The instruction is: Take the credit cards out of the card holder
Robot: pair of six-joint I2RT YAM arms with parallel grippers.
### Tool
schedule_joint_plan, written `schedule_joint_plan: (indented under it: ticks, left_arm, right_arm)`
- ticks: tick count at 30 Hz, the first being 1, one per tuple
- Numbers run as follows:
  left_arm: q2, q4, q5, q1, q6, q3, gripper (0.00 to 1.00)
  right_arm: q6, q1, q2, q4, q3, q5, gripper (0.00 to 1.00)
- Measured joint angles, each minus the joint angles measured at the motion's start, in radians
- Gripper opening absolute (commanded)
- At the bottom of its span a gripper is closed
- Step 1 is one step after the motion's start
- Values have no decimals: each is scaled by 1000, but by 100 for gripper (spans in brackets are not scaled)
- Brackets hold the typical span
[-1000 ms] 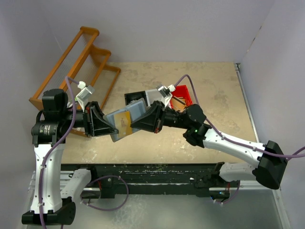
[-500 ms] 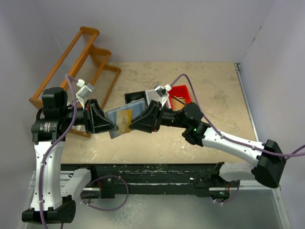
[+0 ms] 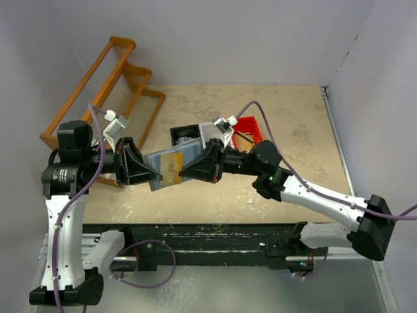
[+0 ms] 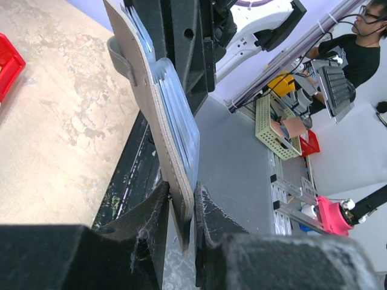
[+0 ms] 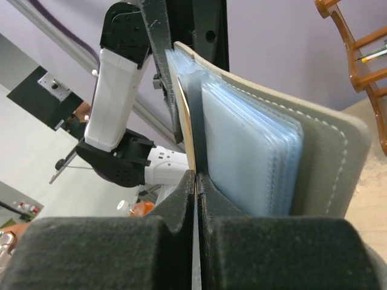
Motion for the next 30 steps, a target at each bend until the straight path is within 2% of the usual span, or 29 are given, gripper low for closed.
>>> schedule_joint_plan:
  ticks: [8,19,22,30]
  left_arm:
    - [28,-78,-28,-6,89,22,0]
    - [53,-133,-173,-6,164,27,0]
    - [62,-135,-252,-6,184,27,0]
    - [88,-114,-481,-6,215,-34,0]
  right_arm:
    - [-51,-6,-66,-104,7,4,0]
    - [-111,-116,-99,-331,7,3,0]
    - [-128,-181,-98,-406,7,0,0]
    - [-193,-455,-98,-630,6,-1,0]
